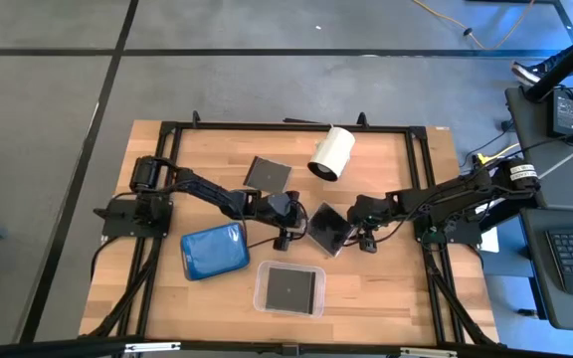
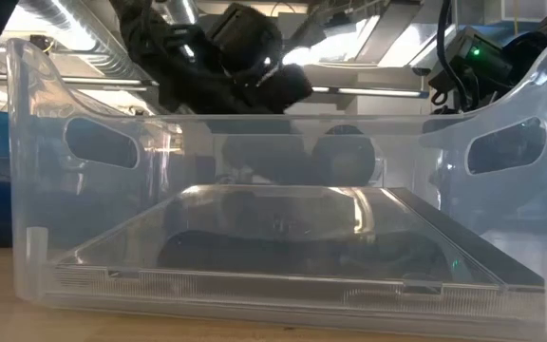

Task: Pick & place jewel cases by type
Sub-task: Put the bottom black CD case into the transparent bin

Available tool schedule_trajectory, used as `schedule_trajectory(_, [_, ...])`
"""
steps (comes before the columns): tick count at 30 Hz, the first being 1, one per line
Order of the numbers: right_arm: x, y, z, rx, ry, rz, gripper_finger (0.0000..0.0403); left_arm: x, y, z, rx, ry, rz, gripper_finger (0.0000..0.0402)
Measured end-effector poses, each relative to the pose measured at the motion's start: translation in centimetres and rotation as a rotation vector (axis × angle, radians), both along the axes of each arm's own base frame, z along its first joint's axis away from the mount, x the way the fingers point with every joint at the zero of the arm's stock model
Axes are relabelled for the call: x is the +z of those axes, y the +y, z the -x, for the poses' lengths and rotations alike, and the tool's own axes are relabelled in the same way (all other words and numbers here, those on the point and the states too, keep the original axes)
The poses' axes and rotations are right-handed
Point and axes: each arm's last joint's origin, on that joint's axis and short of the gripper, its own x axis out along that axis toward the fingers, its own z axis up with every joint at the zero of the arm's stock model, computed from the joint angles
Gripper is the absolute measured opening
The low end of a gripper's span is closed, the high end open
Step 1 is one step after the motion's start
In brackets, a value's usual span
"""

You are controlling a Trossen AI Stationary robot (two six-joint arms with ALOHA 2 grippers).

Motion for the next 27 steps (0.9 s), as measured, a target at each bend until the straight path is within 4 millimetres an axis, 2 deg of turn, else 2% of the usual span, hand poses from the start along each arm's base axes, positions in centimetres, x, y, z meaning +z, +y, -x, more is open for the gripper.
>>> schedule_trajectory(11, [0.0,0.0,0.0,0.020,-0.007,0.011,0.0267,0.4,-0.1,0.0,-0.072,-0.015,-0.108,0.0228])
schedule_trajectory(16, [0.1,0.0,-0.2,0.048,-0.030,0.026,0.0267,0.5,-0.5,0.0,-0.139,-0.033,-0.221,0.0228])
schedule_trajectory(27, [0.1,0.0,-0.3,0.067,-0.041,0.037,0.0267,1.0,-1.7,-0.2,-0.169,-0.079,-0.474,0.0228])
